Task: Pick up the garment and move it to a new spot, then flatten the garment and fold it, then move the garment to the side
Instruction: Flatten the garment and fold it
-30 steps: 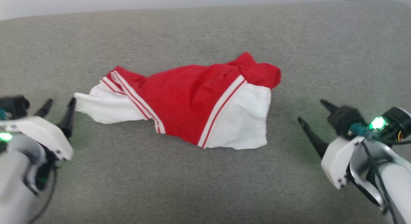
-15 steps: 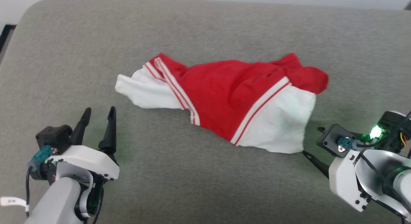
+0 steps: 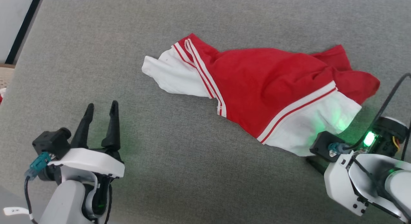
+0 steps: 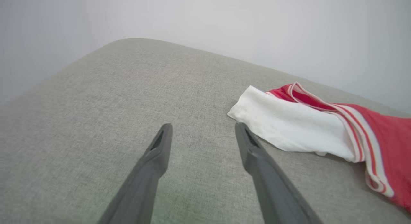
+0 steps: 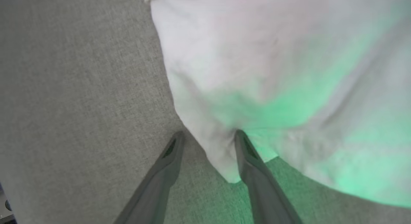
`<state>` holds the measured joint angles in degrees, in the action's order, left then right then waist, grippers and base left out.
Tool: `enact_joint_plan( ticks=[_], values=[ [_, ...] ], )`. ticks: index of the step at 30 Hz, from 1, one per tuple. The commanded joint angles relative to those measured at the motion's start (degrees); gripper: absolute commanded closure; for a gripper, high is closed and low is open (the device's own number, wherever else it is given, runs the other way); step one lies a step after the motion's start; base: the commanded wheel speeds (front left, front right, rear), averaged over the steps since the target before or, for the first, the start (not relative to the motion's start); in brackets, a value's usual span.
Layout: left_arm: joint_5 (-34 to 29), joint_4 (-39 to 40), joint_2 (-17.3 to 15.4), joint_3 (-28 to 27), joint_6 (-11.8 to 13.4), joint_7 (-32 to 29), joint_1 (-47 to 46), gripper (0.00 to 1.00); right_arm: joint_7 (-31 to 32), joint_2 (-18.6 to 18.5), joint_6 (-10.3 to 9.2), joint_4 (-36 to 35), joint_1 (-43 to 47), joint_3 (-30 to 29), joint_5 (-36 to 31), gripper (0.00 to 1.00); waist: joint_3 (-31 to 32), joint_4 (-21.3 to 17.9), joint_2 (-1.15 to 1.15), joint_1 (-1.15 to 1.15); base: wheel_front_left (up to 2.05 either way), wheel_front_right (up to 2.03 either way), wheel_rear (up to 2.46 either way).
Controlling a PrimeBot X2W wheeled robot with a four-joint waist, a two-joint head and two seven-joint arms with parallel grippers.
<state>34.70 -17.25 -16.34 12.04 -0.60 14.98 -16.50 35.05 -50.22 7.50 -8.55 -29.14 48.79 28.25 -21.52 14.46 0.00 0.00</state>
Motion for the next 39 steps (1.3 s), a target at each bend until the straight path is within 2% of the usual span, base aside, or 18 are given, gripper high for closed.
enact_joint_plan(
  ticks=[1,3,6,10,13,14,16,22,26,30,39],
  values=[
    [-0.89,-0.39,0.47,-1.36,-0.67,0.28,0.94,0.0,0.07,0.71,-0.02,2.02,0.42,1.73,0.56,1.0,0.05,0.04,0.0,0.0,0.0,0.0,0.0],
    [-1.53,-0.94,1.0,-2.74,-1.29,0.28,1.76,0.0,-1.13,0.92,-0.04,2.4,0.07,0.55,0.98,1.0,0.54,-0.64,0.0,0.0,0.0,0.0,0.0],
    [-2.14,-1.53,1.55,-4.44,-2.03,0.28,2.46,0.0,-3.97,1.48,-0.15,2.6,0.61,-4.42,2.62,1.0,1.51,-2.04,0.0,0.0,0.0,0.0,0.0],
    [-2.57,-1.58,1.99,-6.46,-2.83,0.28,3.91,0.0,-7.31,3.3,-0.08,1.55,3.73,-15.3,4.9,1.0,2.61,-4.57,0.0,0.0,0.0,0.0,0.0],
    [-2.94,-1.27,2.31,-7.5,-3.29,0.28,4.52,0.0,-7.6,5.23,-0.07,0.32,6.52,-24.81,6.97,1.0,2.98,-6.34,0.0,0.0,0.0,0.0,0.0],
    [-2.94,-1.27,2.31,-7.5,-3.29,0.28,4.52,0.0,-7.6,5.23,-0.07,0.32,6.52,-24.81,6.97,1.0,2.98,-6.34,0.0,0.0,0.0,0.0,0.0],
    [-2.99,-1.16,2.62,-7.74,-3.58,0.28,4.65,0.0,-7.5,6.46,-0.08,0.36,7.72,-30.88,7.54,1.0,2.94,-7.15,0.0,0.0,0.0,0.0,0.0],
    [-3.49,-1.55,3.28,-6.85,-4.56,0.28,2.94,0.0,-6.98,11.34,-0.07,6.21,9.1,-45.31,6.83,1.0,2.47,-7.65,0.0,0.0,0.0,0.0,0.0],
    [-3.72,-1.83,3.56,-6.24,-5.01,0.28,2.2,0.0,-6.7,12.47,-0.08,12.6,10.42,-50.92,3.12,1.0,2.18,-6.75,0.0,0.0,0.0,0.0,0.0],
    [-4.06,-1.75,3.73,-6.81,-5.21,0.28,2.27,0.0,-8.29,11.87,-0.08,17.52,13.48,-54.77,0.18,1.0,2.02,-6.13,0.0,0.0,0.0,0.0,0.0],
    [-4.88,-1.38,4.14,-8.3,-5.46,0.29,3.61,0.0,-11.48,11.31,-0.08,24.0,22.77,-60.85,0.28,1.0,2.69,-6.94,0.0,0.0,0.0,0.0,0.0]
  ],
)
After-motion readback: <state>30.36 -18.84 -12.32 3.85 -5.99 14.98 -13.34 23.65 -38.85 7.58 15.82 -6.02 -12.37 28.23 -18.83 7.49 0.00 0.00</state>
